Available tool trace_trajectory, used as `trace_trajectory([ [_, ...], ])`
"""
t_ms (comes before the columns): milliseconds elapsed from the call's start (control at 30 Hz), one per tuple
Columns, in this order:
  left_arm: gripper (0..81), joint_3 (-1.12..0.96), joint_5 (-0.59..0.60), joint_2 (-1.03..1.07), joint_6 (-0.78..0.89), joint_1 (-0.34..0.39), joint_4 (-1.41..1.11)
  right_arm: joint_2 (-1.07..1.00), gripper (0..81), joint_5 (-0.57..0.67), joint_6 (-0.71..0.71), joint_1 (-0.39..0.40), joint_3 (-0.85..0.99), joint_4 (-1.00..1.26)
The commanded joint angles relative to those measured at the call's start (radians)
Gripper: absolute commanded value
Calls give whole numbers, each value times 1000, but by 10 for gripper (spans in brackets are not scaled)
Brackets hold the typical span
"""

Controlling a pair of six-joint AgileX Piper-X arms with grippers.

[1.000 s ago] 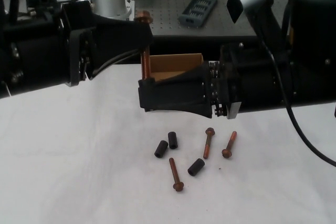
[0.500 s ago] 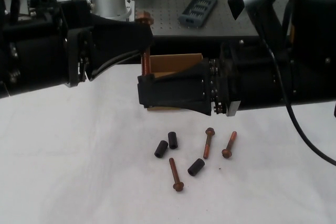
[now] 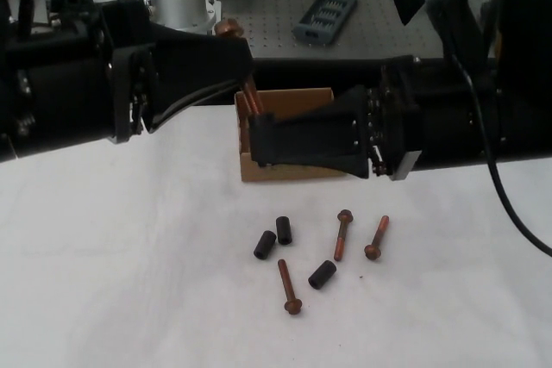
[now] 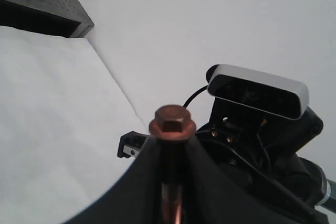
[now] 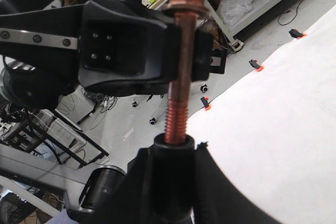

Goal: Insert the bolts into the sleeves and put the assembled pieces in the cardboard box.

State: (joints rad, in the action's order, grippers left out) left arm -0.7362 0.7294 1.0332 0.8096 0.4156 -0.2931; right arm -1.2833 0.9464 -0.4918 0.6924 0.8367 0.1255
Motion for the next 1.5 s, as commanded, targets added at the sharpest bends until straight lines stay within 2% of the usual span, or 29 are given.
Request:
trace_trajectory([
  [0,6,-4,40,-11,-39,0,38,4,29,10,27,-21,4,15],
  [400,6,-4,113,-11,-54,0,76,4,29,122,105,-21,4,5],
  [833,6,-4,113,-11,-143,0,143,4,29,119,103,-21,7,-1],
  [1133,6,-4,167,-11,-143,0,143,4,29,106,83,-21,6,-1],
  [1467,6,-4,167,-11,-166,0,143,4,29,102,83,-21,8,1],
])
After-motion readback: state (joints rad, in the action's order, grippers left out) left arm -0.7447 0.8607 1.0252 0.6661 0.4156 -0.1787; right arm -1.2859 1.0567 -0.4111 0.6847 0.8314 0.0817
